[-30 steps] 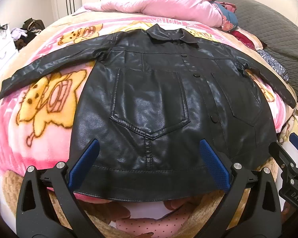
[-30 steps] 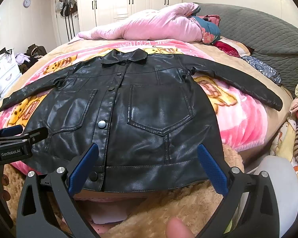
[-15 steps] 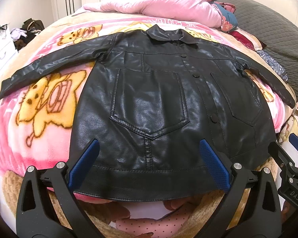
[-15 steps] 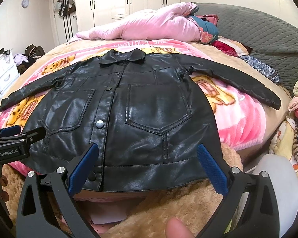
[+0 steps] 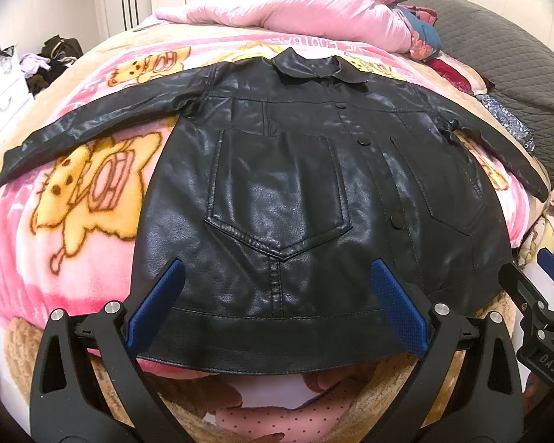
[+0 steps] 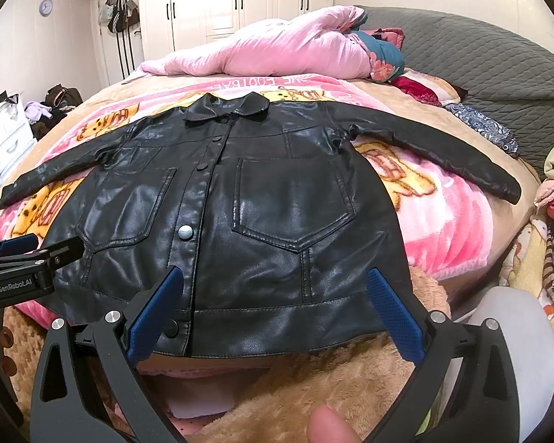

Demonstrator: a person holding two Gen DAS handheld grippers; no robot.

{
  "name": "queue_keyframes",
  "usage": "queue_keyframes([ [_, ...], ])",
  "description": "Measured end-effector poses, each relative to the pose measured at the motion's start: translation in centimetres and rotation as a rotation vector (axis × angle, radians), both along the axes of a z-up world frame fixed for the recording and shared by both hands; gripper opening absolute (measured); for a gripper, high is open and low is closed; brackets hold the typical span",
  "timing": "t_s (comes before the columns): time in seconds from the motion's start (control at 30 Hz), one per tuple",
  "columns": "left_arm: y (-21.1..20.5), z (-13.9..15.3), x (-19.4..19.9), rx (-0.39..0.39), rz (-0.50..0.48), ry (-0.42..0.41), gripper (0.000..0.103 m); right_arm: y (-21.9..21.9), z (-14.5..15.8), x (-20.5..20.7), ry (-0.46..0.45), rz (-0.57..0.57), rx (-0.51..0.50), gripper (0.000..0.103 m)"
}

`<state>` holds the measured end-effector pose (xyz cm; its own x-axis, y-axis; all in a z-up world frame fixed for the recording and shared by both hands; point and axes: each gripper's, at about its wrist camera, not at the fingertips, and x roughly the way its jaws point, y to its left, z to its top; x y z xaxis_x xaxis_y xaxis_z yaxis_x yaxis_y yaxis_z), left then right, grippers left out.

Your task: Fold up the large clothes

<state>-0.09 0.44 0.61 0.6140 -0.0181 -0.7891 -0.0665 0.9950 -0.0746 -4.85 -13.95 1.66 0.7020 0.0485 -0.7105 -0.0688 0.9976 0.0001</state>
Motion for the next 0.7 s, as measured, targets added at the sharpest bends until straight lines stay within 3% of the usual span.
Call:
queue_keyframes([
  [0.7,-0.11,0.54,0.24,-0.002,0.000,-0.002,0.094,-0.25,0.64,0.08,-0.012,-0.002,0.021,0.099],
])
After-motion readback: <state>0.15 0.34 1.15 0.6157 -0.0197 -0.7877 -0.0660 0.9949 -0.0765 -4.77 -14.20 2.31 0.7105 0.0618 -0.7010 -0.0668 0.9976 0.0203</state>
